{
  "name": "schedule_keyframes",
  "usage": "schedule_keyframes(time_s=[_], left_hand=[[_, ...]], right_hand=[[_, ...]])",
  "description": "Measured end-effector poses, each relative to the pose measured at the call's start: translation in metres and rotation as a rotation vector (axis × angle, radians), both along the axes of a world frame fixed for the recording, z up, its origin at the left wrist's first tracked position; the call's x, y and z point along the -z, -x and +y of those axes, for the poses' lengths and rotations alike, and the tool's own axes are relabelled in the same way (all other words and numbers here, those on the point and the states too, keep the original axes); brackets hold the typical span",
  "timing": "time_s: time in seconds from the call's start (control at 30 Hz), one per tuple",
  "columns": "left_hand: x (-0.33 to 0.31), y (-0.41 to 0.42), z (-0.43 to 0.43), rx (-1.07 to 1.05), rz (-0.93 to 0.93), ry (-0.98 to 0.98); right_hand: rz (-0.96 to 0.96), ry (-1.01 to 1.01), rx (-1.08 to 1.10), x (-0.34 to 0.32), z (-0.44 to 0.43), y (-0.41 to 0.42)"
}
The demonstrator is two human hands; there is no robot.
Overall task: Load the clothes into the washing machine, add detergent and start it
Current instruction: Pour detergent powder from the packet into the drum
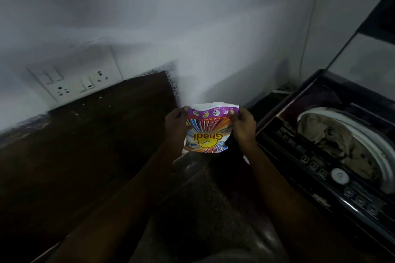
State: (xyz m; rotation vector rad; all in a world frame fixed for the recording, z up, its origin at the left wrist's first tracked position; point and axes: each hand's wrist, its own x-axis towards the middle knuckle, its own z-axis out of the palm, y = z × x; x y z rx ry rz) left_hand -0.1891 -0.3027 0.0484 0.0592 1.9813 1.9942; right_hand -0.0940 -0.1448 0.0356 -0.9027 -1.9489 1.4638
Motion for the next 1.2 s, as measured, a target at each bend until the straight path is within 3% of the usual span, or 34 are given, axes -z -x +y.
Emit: schedule_keyframes(time_s=[0.13,0.27,0.4,0.73,1.0,1.2], left_hand=[[0.009,0.016,-0.02,0.01,0.001,0.041],[0.029,0.029,-0.032,0.005,-0.023,0.073],[0.082,0.043,-0.037,-0.028,-0.095,0.121],[0.308,0.093,-0.035,0.004,-0.052,0.273],[0.494,0.136,-0.011,-0.136,-0.023,0.326],[0.598,0.168,0.003,-0.152,-0.003,0.393]], right_hand=[[-0.046,0.011,0.004,0.015,-0.013,0.024],[-0.137,-0.106,-0.004,0.038,-0.019,0.047],[-0.232,-0.141,-0.016,0.092,-0.017,0.072],[-0.258,0.049,-0.062,0.313,-0.002,0.147],[-0.328,-0.01,-0.212,0.504,0.034,0.207],[-0.45,-0.153,-0.356,0.584,0.056,0.25]])
